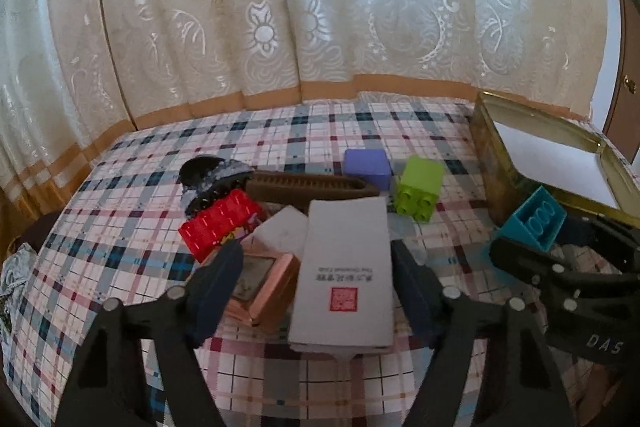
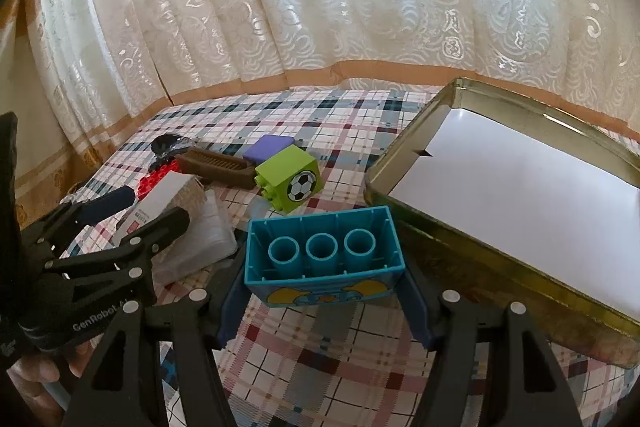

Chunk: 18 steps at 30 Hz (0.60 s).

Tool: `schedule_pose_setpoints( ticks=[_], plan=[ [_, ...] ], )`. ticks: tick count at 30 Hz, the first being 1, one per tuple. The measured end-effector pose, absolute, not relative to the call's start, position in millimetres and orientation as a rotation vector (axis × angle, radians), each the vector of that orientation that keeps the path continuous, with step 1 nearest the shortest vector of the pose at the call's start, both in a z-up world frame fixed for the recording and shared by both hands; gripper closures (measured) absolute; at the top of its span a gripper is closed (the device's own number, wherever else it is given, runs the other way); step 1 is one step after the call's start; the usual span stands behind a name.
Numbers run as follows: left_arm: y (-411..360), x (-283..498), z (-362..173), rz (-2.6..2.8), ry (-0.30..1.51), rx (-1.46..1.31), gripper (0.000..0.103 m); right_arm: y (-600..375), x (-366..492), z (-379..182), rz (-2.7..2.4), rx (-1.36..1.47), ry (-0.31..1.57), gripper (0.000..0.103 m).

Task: Organize rigid objects
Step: 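Grasp the teal toy brick with the right tool, then lift the teal brick with the right tool while the left tool grasps the white box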

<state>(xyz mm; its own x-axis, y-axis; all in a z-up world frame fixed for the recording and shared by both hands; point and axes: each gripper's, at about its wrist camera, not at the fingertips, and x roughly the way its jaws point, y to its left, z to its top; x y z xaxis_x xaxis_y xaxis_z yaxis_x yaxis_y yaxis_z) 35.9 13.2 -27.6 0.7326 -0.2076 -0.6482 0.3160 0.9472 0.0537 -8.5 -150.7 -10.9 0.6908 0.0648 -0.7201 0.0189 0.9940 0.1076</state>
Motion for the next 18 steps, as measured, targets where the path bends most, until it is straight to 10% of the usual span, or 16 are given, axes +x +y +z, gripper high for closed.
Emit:
schedule_pose_setpoints(
  ticks=[6, 18],
  plan=[
    [11, 30, -24, -0.315, 0.658, 0.178, 0.061, -149, -9, -11, 0.035, 0.107, 0.808, 0.035],
    [26, 31, -19, -0.270, 0.625, 0.088, 0.061, -147, -12, -8, 0.058, 0.113, 0.787, 0.035]
  ],
)
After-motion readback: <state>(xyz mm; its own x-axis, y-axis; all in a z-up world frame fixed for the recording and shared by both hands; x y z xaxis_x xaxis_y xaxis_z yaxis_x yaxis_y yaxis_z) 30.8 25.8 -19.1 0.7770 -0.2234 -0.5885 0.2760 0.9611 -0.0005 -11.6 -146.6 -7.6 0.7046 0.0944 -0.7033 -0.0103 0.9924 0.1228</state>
